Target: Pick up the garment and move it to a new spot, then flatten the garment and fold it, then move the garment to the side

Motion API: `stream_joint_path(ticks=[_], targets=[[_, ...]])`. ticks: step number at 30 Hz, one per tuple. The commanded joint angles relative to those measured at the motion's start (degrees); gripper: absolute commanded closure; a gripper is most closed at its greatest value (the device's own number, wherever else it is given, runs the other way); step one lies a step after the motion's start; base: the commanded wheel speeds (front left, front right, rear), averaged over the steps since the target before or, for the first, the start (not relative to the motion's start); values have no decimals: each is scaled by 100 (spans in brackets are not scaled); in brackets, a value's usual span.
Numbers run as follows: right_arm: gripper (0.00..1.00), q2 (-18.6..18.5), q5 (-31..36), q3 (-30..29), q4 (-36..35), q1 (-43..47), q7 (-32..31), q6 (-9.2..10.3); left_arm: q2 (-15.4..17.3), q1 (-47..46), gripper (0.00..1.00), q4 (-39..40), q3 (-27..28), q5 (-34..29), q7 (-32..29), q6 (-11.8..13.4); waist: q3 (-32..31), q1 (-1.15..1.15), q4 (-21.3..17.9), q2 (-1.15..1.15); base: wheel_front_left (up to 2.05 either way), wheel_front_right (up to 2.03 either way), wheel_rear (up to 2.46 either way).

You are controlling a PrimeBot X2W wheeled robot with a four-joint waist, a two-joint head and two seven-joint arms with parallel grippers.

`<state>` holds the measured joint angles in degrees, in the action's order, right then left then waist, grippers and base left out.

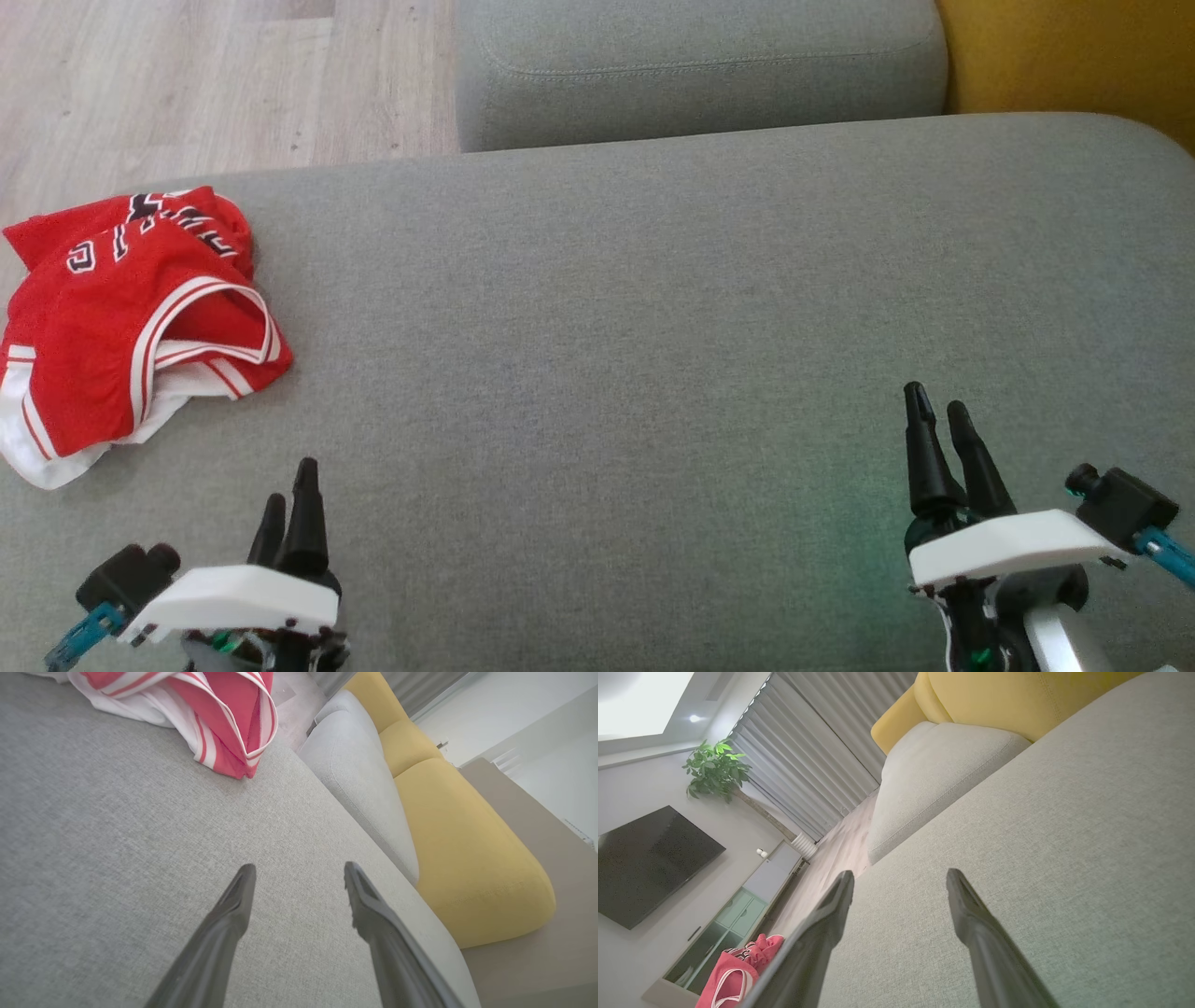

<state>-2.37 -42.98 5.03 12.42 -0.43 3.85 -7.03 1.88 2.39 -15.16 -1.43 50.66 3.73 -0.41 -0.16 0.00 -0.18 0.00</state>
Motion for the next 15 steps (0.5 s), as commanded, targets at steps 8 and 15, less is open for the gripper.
stream_joint_path(ticks=[8,15], targets=[[0,-47,730,95,-240,-45,210,-26,80,-97,0,224,15,-778,229,86,-3,0,10,0,0,0,0],[0,-41,1273,91,-219,-1,328,-29,84,-57,0,253,-14,-1347,346,134,1,0,21,0,0,0,0]])
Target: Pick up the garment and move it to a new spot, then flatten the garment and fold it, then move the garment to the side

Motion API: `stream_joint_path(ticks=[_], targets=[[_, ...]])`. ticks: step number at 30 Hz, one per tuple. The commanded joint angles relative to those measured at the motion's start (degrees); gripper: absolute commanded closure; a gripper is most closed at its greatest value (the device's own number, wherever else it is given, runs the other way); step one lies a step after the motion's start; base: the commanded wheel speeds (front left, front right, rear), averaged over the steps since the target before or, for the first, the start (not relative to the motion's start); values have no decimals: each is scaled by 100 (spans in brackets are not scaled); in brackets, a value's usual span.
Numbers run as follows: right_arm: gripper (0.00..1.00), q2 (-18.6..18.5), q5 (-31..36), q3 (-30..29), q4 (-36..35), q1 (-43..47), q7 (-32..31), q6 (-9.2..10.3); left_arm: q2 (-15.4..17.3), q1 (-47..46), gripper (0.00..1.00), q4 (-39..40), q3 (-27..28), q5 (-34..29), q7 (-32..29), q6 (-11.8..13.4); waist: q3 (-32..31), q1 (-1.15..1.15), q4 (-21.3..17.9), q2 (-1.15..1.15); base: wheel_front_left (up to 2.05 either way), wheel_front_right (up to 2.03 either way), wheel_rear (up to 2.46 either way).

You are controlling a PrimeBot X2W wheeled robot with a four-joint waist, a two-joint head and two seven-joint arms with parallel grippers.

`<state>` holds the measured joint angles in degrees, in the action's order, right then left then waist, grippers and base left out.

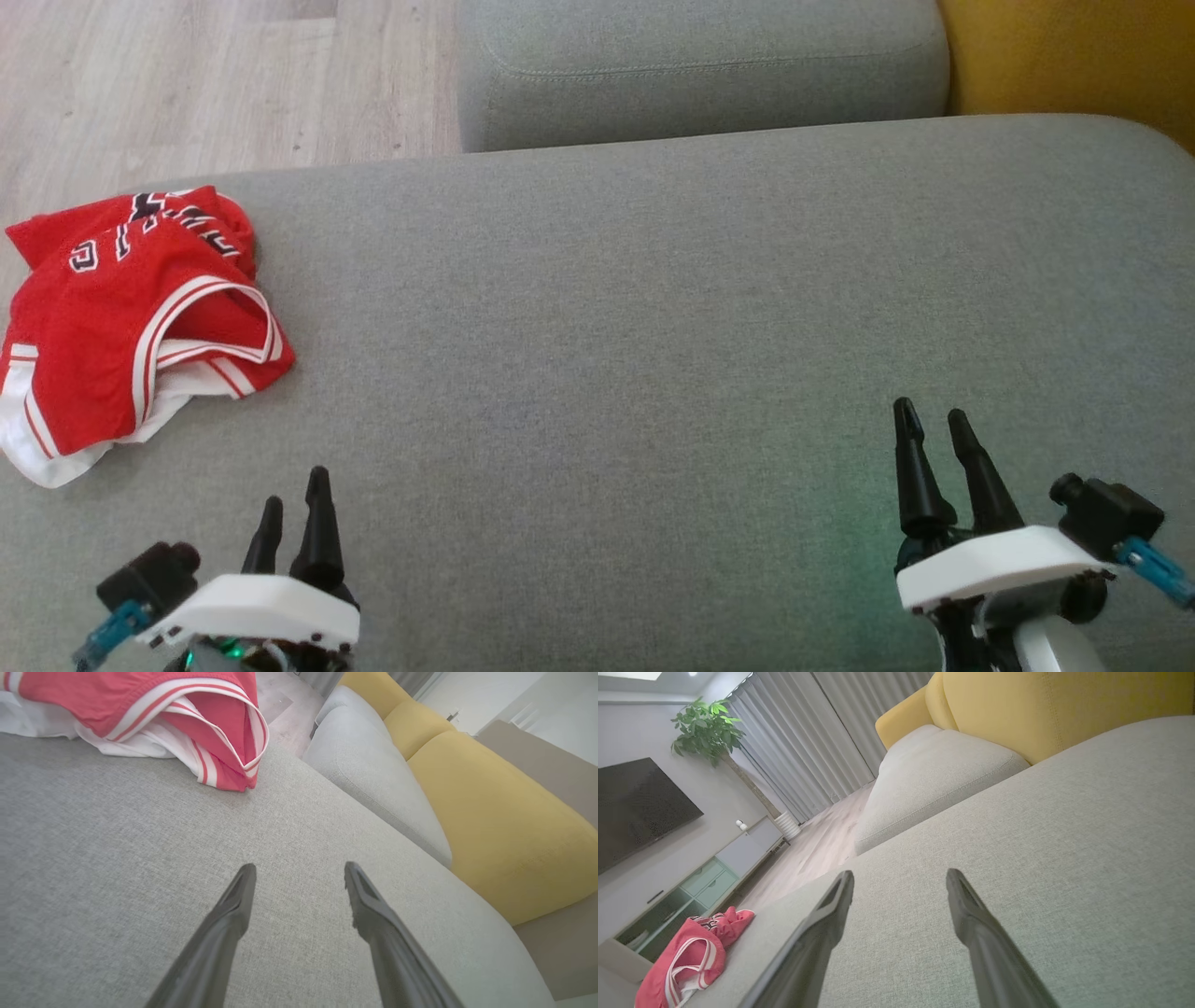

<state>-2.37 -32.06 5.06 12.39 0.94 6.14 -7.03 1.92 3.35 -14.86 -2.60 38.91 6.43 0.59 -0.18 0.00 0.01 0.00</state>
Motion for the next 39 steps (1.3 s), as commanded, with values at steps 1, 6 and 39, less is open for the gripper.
stream_joint_path(ticks=[1,6,39], targets=[[0,-40,261,85,-218,-134,116,-29,83,-147,0,226,98,-254,93,40,6,0,3,0,0,0,0],[0,-38,635,58,-247,-111,200,-31,112,-116,0,222,89,-654,176,72,11,0,3,0,0,0,0],[0,-48,2363,-288,-251,78,740,-43,149,112,0,150,37,-2980,712,291,9,0,-29,0,0,0,0]])
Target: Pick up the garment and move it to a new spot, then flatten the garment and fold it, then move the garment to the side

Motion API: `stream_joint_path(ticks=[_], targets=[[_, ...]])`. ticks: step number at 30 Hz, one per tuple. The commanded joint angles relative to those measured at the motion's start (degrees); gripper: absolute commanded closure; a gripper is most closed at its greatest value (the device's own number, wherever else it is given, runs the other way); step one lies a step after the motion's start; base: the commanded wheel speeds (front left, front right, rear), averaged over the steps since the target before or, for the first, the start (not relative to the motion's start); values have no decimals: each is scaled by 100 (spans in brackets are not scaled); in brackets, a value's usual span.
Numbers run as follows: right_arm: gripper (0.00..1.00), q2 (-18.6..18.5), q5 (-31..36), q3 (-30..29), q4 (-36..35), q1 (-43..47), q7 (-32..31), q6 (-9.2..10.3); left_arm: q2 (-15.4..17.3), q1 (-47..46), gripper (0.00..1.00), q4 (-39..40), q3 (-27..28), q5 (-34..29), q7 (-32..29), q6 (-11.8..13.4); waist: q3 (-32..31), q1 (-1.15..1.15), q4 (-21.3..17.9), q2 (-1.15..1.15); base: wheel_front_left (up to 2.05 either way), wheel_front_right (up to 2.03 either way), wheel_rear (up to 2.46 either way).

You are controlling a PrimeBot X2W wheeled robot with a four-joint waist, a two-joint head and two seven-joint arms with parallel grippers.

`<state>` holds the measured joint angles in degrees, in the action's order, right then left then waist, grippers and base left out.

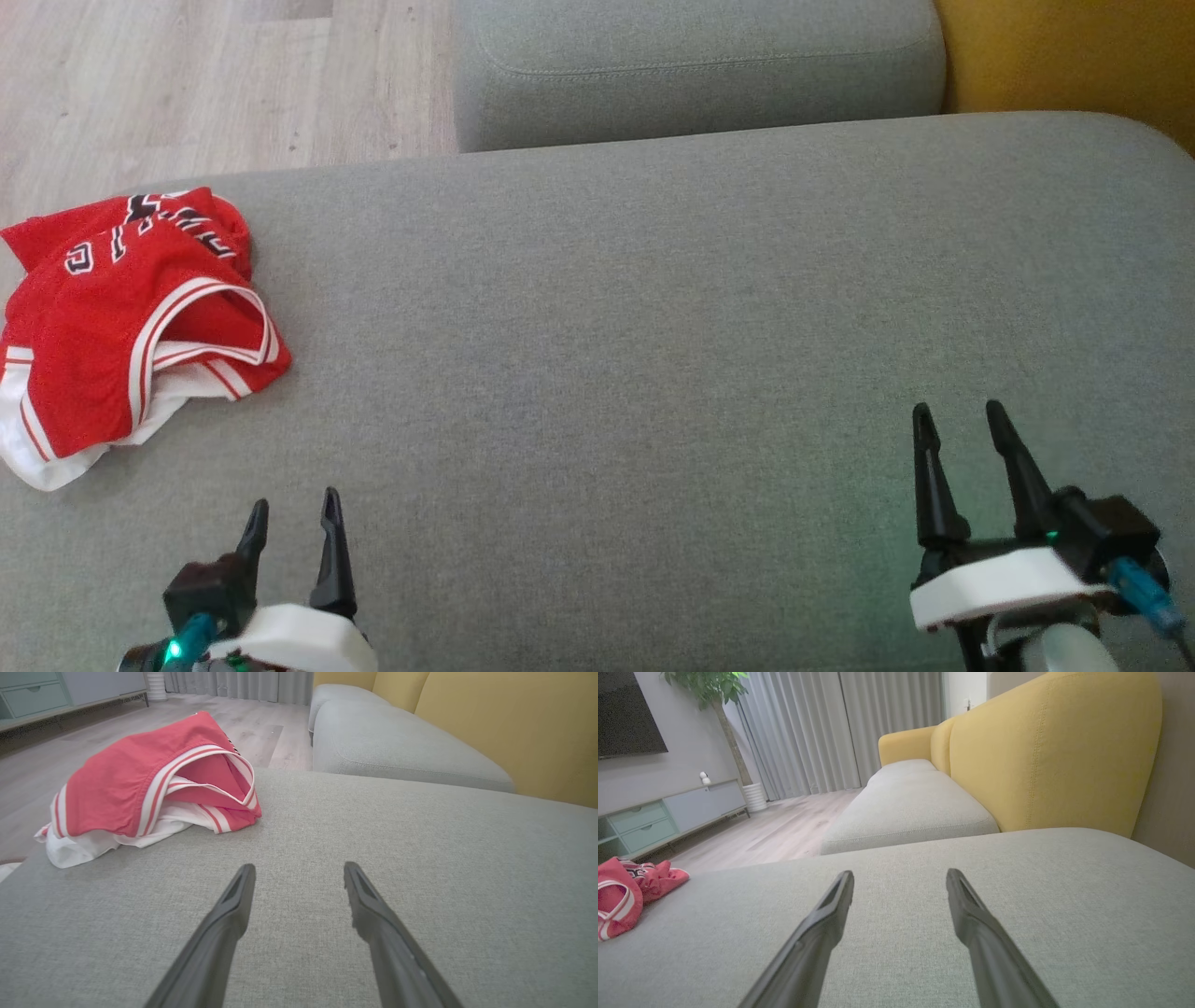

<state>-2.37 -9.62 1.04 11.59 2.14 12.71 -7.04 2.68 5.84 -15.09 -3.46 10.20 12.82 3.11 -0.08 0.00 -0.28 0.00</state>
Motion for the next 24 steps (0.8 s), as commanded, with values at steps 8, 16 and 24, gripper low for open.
stream_joint_path(ticks=[8,16,24], targets=[[0,-51,586,145,49,-17,219,-45,73,-85,0,261,119,-682,208,109,-7,0,6,0,0,0,0],[0,-51,490,110,207,-67,229,-45,66,-89,0,296,123,-735,218,109,-9,0,9,0,0,0,0],[0,-51,398,34,323,-105,229,-45,57,-80,0,325,122,-736,218,104,-13,0,18,0,0,0,0]])
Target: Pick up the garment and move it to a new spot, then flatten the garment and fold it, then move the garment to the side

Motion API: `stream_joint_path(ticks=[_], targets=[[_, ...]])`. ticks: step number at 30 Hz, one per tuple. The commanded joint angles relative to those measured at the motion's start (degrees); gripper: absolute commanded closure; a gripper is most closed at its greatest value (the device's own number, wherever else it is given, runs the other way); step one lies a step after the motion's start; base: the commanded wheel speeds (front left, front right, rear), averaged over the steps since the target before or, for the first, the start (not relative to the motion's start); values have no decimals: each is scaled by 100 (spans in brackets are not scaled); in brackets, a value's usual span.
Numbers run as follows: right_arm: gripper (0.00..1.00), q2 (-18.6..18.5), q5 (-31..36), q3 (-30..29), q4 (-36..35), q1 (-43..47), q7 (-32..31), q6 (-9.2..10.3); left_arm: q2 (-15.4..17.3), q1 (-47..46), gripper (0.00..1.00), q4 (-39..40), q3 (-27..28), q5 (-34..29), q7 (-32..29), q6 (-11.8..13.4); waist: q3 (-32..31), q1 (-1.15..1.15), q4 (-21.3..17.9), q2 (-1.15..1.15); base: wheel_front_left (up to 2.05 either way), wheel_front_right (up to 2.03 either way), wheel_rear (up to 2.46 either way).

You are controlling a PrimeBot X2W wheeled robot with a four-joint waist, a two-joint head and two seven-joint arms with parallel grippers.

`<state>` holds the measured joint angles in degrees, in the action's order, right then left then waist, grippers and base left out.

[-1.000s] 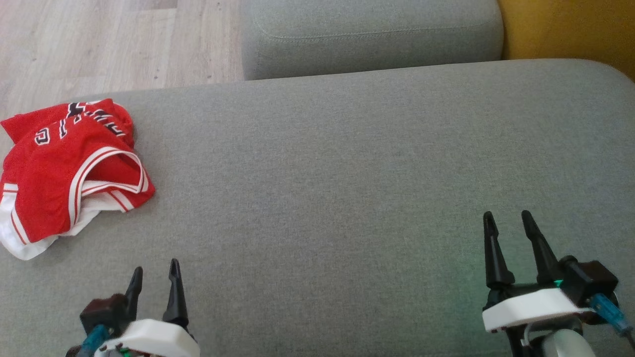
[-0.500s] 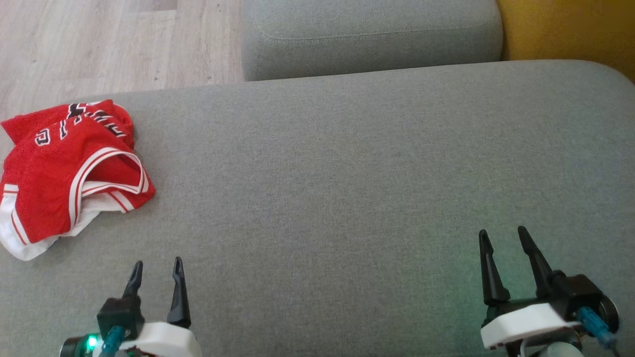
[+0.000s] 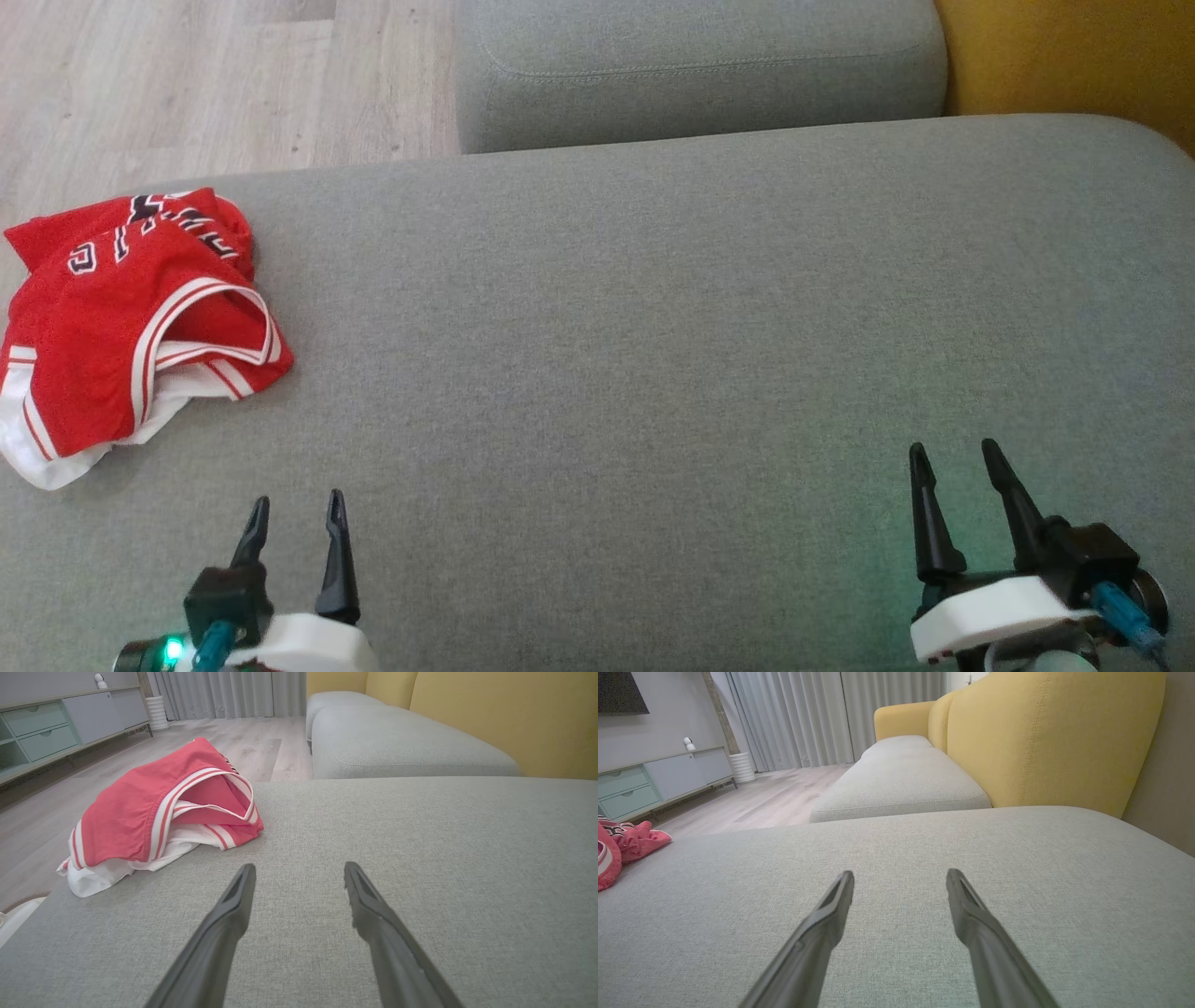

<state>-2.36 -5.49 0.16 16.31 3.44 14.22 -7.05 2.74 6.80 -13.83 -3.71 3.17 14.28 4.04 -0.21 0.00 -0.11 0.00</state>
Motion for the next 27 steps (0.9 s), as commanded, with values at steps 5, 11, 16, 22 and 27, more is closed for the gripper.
stream_joint_path(ticks=[5,11,16,22,27], targets=[[0,-52,6,130,-144,-243,78,-44,46,-165,0,218,149,-34,72,10,-2,0,4,0,0,0,0],[0,-52,57,166,-157,-253,78,-44,42,-173,0,221,140,-32,72,-1,10,0,35,0,0,0,0],[0,-52,196,268,-224,-287,78,-44,39,-218,0,206,116,-36,72,-10,16,0,246,0,0,0,0],[0,-52,187,357,-267,-209,78,-44,36,-233,0,192,117,-23,72,-14,-50,0,988,0,0,0,0],[0,-52,146,473,-248,-179,78,-44,47,-118,0,189,199,2,72,8,-123,0,1685,0,0,0,0]])
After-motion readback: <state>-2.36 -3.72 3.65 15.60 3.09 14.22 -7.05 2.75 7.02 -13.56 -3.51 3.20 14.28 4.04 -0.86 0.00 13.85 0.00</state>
